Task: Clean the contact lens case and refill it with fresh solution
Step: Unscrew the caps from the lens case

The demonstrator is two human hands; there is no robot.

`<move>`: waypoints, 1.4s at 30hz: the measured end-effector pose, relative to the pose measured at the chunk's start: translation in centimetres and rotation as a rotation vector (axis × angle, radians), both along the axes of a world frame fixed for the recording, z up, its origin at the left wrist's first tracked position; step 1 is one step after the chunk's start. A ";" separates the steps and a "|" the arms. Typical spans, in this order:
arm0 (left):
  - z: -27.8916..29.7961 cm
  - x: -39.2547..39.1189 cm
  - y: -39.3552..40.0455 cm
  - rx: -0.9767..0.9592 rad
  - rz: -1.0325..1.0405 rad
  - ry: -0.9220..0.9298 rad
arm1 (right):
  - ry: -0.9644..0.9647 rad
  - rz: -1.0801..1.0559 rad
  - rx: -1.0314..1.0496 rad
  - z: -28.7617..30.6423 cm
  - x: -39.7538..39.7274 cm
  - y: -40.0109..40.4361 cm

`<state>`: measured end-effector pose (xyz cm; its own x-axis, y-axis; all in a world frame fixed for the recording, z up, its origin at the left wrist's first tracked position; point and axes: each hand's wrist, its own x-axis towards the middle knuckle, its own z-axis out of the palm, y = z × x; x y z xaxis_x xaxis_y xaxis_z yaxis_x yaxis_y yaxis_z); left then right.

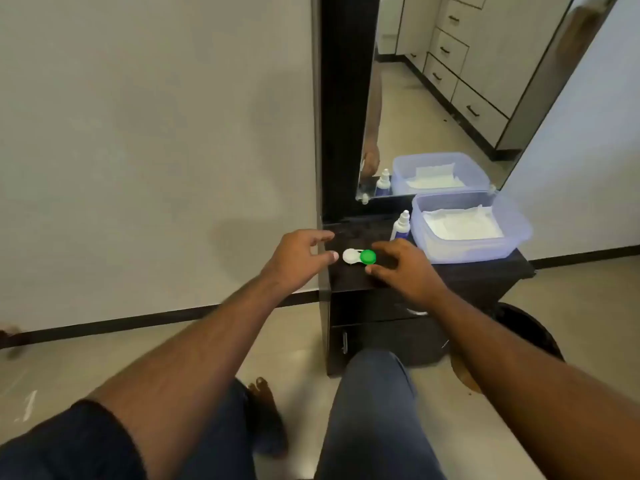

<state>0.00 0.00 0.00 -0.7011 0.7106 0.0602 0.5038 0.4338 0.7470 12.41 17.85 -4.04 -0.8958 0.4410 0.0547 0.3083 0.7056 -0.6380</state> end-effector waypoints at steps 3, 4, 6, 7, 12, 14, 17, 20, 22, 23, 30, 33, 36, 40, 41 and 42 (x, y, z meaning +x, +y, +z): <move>-1.5 -1.2 2.0 -0.051 -0.038 -0.004 | -0.044 0.017 0.020 -1.3 -1.3 0.6; -2.2 -1.4 2.3 -0.077 -0.059 -0.006 | -0.065 0.017 0.052 -1.8 -1.8 0.4; -3.3 -1.7 3.2 -0.107 -0.099 -0.016 | -0.069 -0.014 0.096 -2.2 -2.5 0.7; -3.7 -1.8 3.6 -0.116 -0.120 -0.015 | -0.067 -0.020 0.103 -2.2 -2.7 0.8; -5.1 -2.2 4.6 -0.151 -0.184 0.085 | -0.056 -0.030 0.104 -2.4 -2.8 0.4; -5.1 -2.2 4.5 -0.142 -0.191 0.112 | -0.051 -0.038 0.096 -2.4 -2.6 0.3; -5.1 -2.5 4.3 -0.089 -0.200 0.086 | -0.037 -0.030 0.100 -2.4 -2.6 0.5; -5.4 -2.5 4.1 -0.031 -0.161 0.050 | -0.042 -0.023 0.092 -2.3 -2.8 0.6; -5.8 -2.4 4.0 -0.006 -0.135 0.039 | -0.041 -0.021 0.088 -2.5 -2.8 0.7; -6.0 -2.3 4.0 0.004 -0.125 0.042 | -0.038 -0.016 0.097 -2.7 -2.7 0.8; -6.6 -1.6 3.9 0.023 -0.071 0.086 | -0.007 0.002 0.106 -3.4 -2.7 1.2; -6.7 -1.2 3.8 0.035 -0.026 0.068 | -0.017 0.014 0.103 -3.3 -2.7 1.3; -6.8 -0.8 3.8 0.036 -0.003 0.062 | -0.015 0.019 0.097 -3.4 -2.7 1.3; -6.9 -0.2 3.9 0.070 0.016 0.105 | 0.001 0.016 0.091 -3.6 -2.6 1.4; -6.9 -0.1 3.9 0.084 0.027 0.110 | 0.011 0.012 0.088 -3.7 -2.6 1.4; -7.0 0.0 3.9 0.095 0.034 0.109 | 0.020 0.007 0.085 -3.8 -2.5 1.4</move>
<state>-0.04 3.92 -7.02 -0.7100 0.6743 0.2029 0.5705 0.3819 0.7271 9.89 19.27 -7.83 -0.8975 0.4272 0.1098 0.2906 0.7599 -0.5814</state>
